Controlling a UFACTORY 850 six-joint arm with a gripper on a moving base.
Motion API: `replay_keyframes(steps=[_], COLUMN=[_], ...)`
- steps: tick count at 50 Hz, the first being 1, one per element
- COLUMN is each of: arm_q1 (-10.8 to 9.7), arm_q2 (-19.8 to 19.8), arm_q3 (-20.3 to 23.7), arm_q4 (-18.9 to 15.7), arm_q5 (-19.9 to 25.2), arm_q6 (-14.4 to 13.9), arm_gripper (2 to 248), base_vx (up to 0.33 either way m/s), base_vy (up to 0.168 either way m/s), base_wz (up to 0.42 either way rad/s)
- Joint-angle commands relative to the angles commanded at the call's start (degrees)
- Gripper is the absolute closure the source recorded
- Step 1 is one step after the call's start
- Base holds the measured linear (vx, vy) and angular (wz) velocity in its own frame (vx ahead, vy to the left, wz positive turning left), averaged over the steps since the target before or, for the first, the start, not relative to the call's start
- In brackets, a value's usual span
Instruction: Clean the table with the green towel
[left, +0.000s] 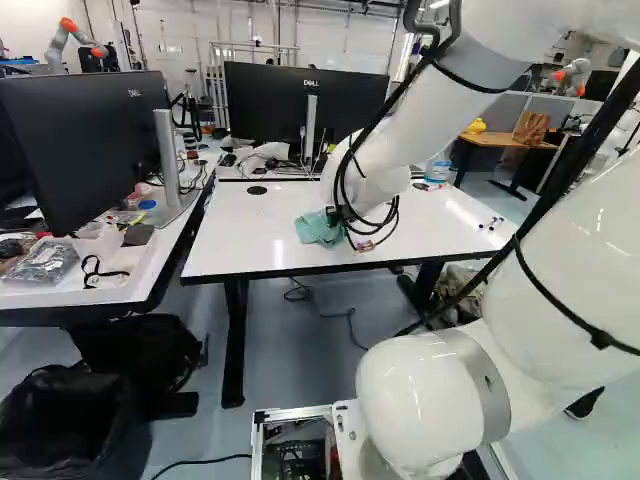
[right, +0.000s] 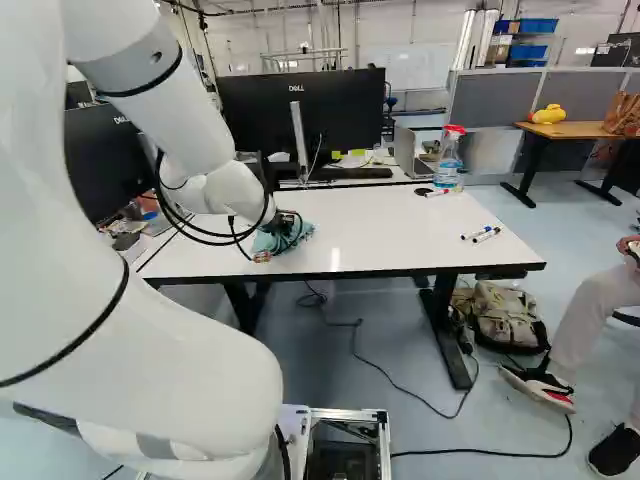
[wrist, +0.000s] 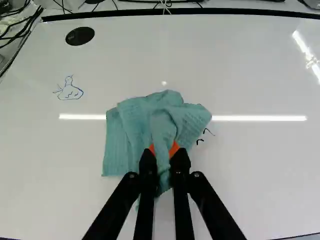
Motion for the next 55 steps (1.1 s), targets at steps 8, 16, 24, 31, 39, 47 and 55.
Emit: replay_keyframes(steps=[8,16,24,31,39,47,55], arm_q1=[0.00,0.00,0.00,0.00,0.00,-0.01,-1.08], arm_q2=[-0.86,-2.50,-4.07,-4.07,-4.07,-4.07,-4.54], arm_q3=[-0.18,-0.56,-0.94,-0.94,-0.94,-0.94,-1.39], arm_q4=[0.00,0.00,0.00,0.00,0.00,0.00,0.00], arm_q5=[0.00,0.00,0.00,0.00,0.00,0.00,0.00], arm_q6=[0.00,0.00,0.00,0.00,0.00,0.00,0.00], arm_gripper=[212,212,212,212,212,212,212], base_vx=[0.000,0.000,0.000,0.000,0.000,0.000,0.000], base_vy=[0.000,0.000,0.000,0.000,0.000,0.000,0.000], base_wz=[0.000,0.000,0.000,0.000,0.000,0.000,0.000])
